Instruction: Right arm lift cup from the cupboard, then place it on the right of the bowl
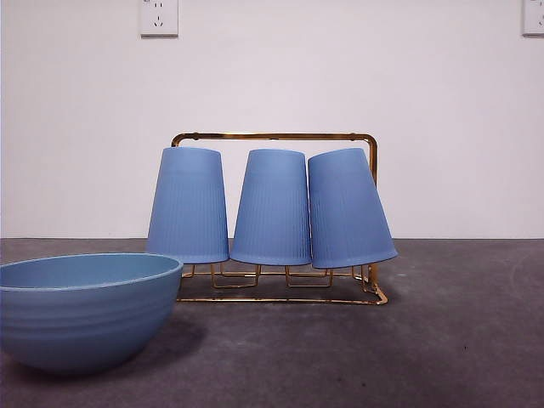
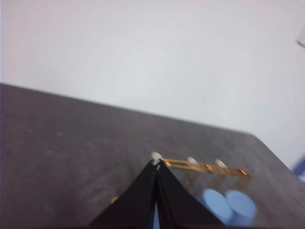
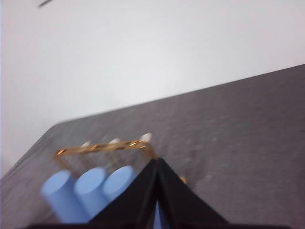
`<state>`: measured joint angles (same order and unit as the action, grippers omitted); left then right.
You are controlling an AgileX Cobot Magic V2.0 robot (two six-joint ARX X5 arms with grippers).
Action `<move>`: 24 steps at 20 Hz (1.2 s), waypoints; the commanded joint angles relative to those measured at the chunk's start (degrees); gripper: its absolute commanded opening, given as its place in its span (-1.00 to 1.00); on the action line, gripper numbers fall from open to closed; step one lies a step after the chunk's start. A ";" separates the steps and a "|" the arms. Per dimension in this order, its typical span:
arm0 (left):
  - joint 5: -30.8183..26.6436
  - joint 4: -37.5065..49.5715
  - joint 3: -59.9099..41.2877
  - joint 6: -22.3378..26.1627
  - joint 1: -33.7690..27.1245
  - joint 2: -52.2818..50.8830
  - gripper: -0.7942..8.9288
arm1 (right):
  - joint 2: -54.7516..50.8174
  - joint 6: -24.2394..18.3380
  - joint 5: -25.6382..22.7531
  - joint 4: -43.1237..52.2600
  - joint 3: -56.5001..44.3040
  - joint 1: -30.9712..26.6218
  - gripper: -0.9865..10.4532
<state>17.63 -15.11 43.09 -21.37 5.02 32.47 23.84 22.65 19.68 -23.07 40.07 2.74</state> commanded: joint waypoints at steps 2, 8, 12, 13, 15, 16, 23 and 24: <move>3.48 -4.74 7.56 4.28 1.57 4.59 -0.82 | 5.92 -6.43 6.12 -3.04 6.10 0.20 -0.82; 10.19 -13.51 17.99 10.58 4.00 11.80 -0.82 | 14.34 -14.19 14.97 -7.32 13.92 0.90 -0.82; 15.67 -18.91 23.23 16.66 6.03 15.32 -0.82 | 18.16 -19.58 20.83 -8.63 16.55 2.80 -0.82; 17.14 -19.67 23.76 18.36 6.56 15.67 -0.82 | 18.88 -20.59 22.27 -8.85 16.81 3.21 -0.82; 19.32 -20.13 23.82 21.24 7.50 15.82 -0.82 | 19.78 -21.77 25.18 -8.96 16.87 3.80 -0.82; 19.76 -20.50 23.82 22.16 7.91 15.82 -0.82 | 20.13 -21.92 26.43 -9.03 16.87 4.00 -0.82; 19.76 -21.64 23.82 24.20 9.22 15.82 -0.82 | 20.65 -21.81 28.57 -10.45 16.87 4.63 -0.82; 19.76 -21.64 23.82 24.17 9.27 15.82 -0.82 | 20.63 -21.79 28.24 -10.45 16.87 4.63 -0.82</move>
<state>37.30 -37.50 65.63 1.15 14.06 47.97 44.25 1.65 47.92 -33.78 56.10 7.14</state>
